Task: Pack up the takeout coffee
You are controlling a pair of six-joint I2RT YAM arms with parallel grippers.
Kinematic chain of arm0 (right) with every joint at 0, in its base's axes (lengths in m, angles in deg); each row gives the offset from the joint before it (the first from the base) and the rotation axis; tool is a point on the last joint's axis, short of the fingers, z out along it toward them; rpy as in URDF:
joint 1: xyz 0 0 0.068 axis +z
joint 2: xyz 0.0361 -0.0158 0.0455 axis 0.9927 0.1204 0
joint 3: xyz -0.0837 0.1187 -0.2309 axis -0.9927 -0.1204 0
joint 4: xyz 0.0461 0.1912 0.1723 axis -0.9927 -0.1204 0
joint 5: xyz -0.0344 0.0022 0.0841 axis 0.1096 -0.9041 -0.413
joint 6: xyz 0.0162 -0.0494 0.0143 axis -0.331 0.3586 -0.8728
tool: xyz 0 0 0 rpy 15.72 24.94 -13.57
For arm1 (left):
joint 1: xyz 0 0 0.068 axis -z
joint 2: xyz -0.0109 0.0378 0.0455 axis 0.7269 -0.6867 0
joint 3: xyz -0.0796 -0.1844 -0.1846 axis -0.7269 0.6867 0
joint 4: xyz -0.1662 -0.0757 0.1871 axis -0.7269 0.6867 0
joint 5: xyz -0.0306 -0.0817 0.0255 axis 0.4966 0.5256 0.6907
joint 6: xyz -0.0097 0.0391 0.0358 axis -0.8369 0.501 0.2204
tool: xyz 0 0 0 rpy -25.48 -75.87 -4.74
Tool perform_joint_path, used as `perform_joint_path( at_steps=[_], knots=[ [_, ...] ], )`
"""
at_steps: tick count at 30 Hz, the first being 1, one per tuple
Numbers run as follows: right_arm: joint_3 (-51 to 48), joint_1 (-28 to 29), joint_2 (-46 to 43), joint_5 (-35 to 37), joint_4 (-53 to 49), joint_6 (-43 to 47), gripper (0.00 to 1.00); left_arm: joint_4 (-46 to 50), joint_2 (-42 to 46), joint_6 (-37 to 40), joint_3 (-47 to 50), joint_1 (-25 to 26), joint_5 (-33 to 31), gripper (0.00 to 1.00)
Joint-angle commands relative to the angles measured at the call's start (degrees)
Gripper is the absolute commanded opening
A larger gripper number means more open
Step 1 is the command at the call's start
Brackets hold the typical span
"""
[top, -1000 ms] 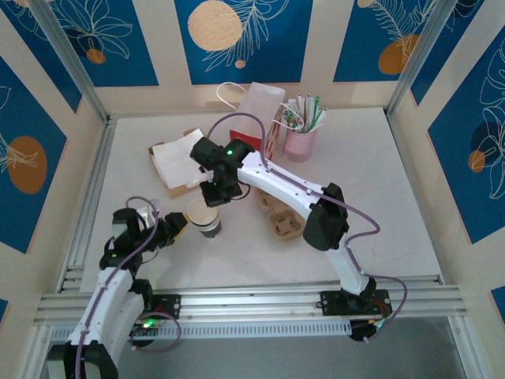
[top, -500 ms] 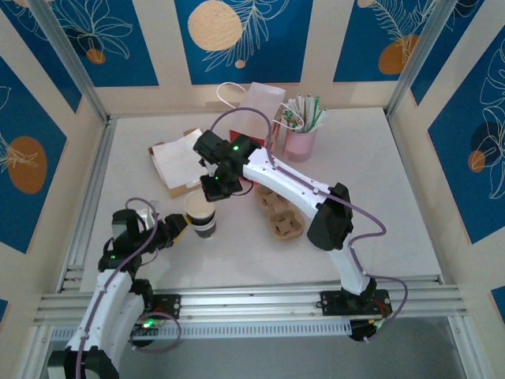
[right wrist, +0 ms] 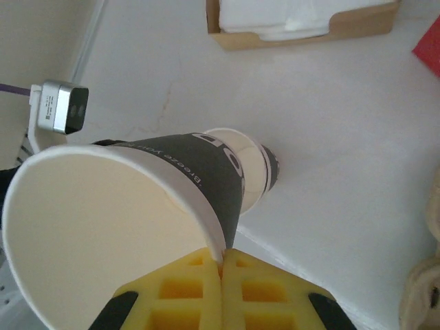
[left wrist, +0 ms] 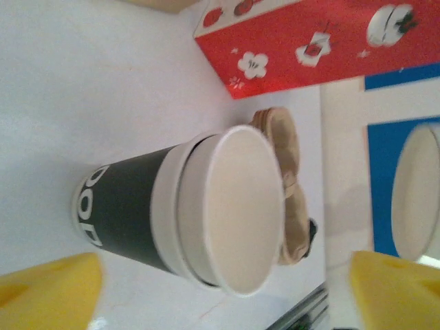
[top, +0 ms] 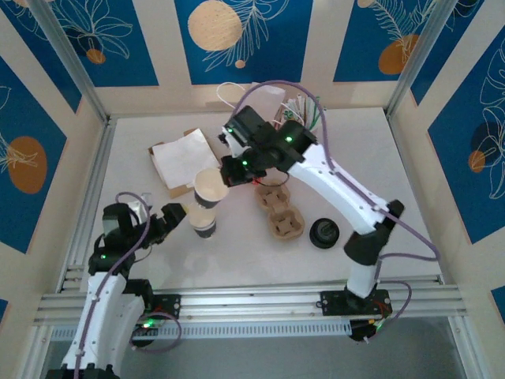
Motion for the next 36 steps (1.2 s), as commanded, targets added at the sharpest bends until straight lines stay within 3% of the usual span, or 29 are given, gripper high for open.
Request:
perform_joint_path(
  at_steps=[1, 5, 11, 16, 22, 27, 31, 36],
  knots=[
    [-7.7, -0.9, -4.7, -1.3, 0.9, 1.7, 0.0, 8.1, 1.0, 2.7, -6.8, -0.6, -3.3, 1.0],
    [-19.5, -2.2, -11.2, -2.4, 4.5, 2.1, 0.0, 11.8, 1.1, 3.0, -11.8, -0.3, -5.0, 1.0],
    [-36.3, -4.4, -17.6, -2.7, 10.3, 1.5, 0.0, 8.6, 0.7, -1.0, -14.0, 1.9, -6.6, 1.0],
    [-45.5, -4.5, -18.1, -1.9, 15.7, 0.4, 0.0, 3.9, -2.9, -2.1, -14.4, 9.1, -11.3, 1.0],
    [-49.6, -4.2, -16.2, 0.6, 20.5, -0.4, 0.0, 0.9, -11.4, -0.2, -17.4, 24.0, -22.5, 1.0],
    [-48.9, -3.4, -13.0, 3.5, 21.9, -0.2, 0.0, -2.4, -17.6, 1.4, -19.0, 33.3, -28.7, 1.0],
    [-47.6, -2.4, -10.4, 3.9, 21.4, -0.4, 0.0, -3.5, -20.8, 2.7, -20.6, 38.3, -32.6, 1.0],
    [-47.0, -1.3, -8.6, 4.4, 20.9, -0.8, 0.01, -4.1, -22.1, 3.6, -21.2, 40.1, -34.7, 1.0]
  ],
)
